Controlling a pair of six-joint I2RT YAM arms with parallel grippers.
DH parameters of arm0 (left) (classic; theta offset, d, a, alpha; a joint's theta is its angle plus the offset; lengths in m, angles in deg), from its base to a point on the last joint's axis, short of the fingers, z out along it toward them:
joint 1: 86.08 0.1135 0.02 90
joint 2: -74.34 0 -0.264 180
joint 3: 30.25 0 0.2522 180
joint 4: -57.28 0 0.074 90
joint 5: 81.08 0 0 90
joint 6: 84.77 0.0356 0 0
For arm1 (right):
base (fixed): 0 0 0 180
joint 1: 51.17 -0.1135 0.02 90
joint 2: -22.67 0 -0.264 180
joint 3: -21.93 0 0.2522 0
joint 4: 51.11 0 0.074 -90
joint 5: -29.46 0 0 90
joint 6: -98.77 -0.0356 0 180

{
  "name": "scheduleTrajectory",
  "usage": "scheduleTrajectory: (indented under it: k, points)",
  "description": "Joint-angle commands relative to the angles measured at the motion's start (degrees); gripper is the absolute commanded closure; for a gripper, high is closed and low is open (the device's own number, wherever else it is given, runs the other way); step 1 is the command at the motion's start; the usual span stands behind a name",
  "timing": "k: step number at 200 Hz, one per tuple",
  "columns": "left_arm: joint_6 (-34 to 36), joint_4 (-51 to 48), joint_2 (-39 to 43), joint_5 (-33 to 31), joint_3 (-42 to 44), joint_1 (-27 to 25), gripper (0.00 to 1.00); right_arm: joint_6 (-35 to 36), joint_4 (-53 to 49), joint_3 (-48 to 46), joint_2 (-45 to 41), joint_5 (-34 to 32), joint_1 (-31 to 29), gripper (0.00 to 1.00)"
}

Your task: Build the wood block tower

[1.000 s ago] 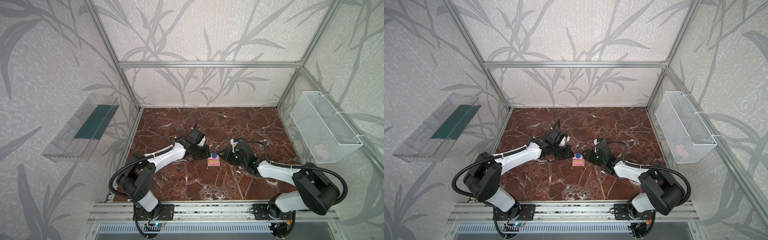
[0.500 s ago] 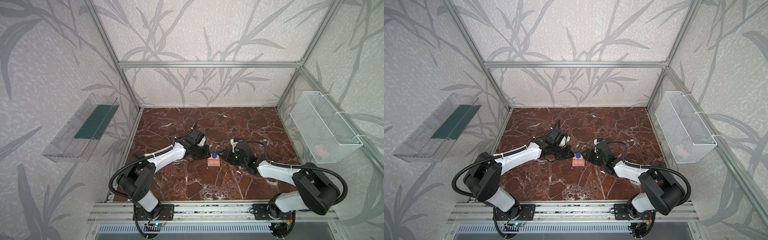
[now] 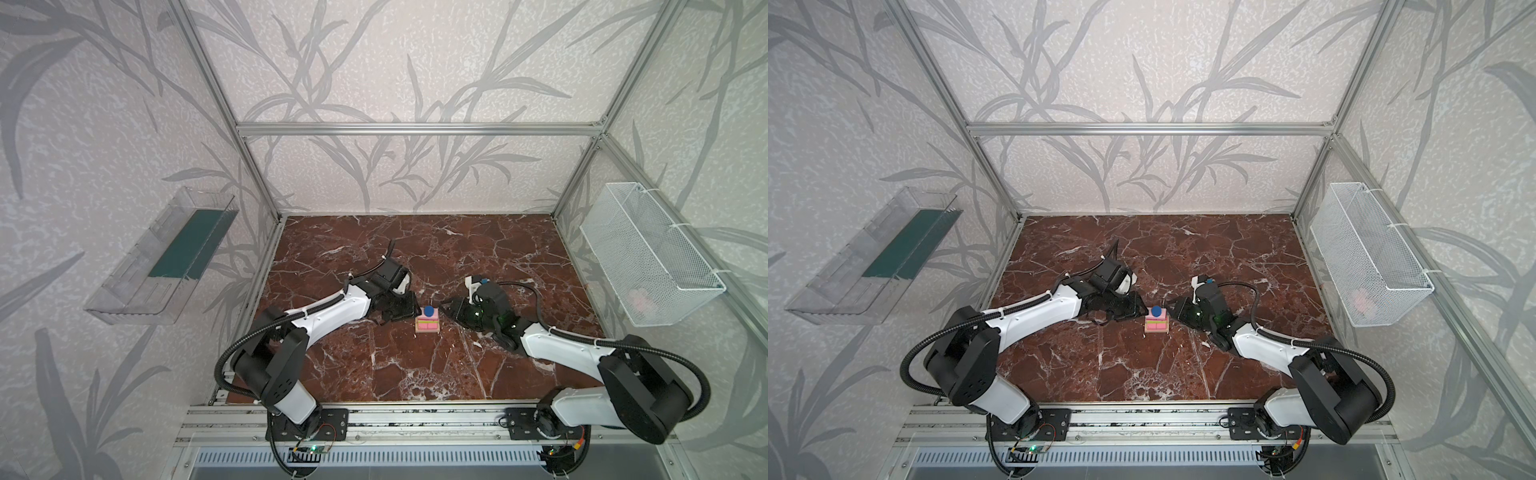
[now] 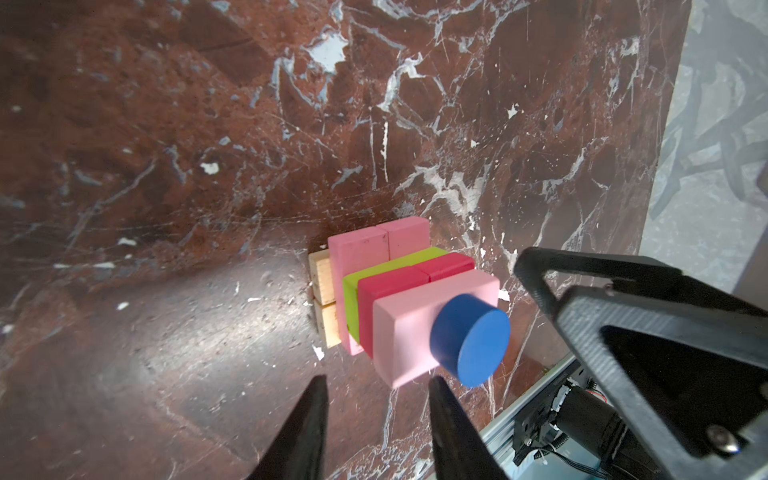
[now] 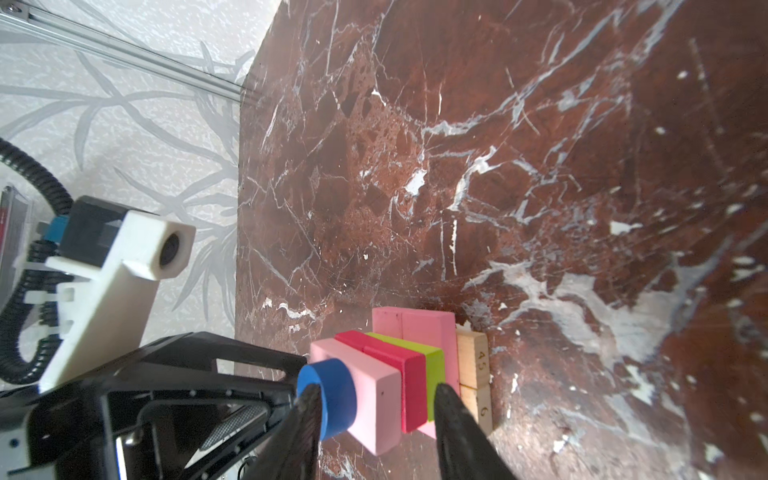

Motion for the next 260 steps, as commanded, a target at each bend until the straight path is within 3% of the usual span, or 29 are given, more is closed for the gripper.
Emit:
scheduleTrajectory:
  k: [1, 17, 37, 52, 69, 99, 122, 161, 203, 260]
  points:
    - [2.13, -5.99, 4.51, -4.20, -3.57, 0.66, 0.58, 1.71, -6.31, 0.05, -5.67, -2.22, 0.68, 0.52]
    - [3.32, -9.63, 7.34, -6.93, -4.91, 1.45, 0.56, 3.92, -12.98, 0.79, -10.86, -3.74, 1.77, 0.48]
    - [4.23, -14.80, 12.40, -14.94, -5.88, 2.93, 0.53, 8.57, -23.65, 2.23, -18.87, -7.84, 4.14, 0.38]
    - [6.46, -16.89, 17.13, -21.22, -5.43, 4.58, 0.48, 13.06, -31.29, 3.75, -25.03, -10.90, 7.42, 0.23]
    - [8.44, -18.17, 22.46, -27.77, -4.22, 7.33, 0.30, 18.84, -37.94, 5.08, -31.22, -16.17, 10.99, 0.00]
    - [11.93, -14.75, 31.54, -43.29, 1.56, 10.98, 0.01, 31.50, -39.15, 4.53, -37.72, -28.60, 14.29, 0.01]
    - [15.90, -8.24, 36.89, -54.77, 8.33, 12.80, 0.01, 40.62, -32.22, 1.23, -37.46, -35.18, 15.64, 0.01]
    - [23.02, 13.63, 42.59, -68.72, 25.38, 14.20, 0.01, 50.15, -20.63, -2.76, -25.90, -31.57, 20.29, 0.01]
    - [32.84, 43.99, 42.80, -68.94, 42.55, 16.33, 0.01, 52.97, -2.85, -5.72, -11.02, -29.70, 23.84, 0.01]
    - [33.60, 54.32, 27.93, -59.09, 42.45, 25.76, 0.01, 57.32, 17.10, -5.04, 4.13, -30.08, 24.38, 0.01]
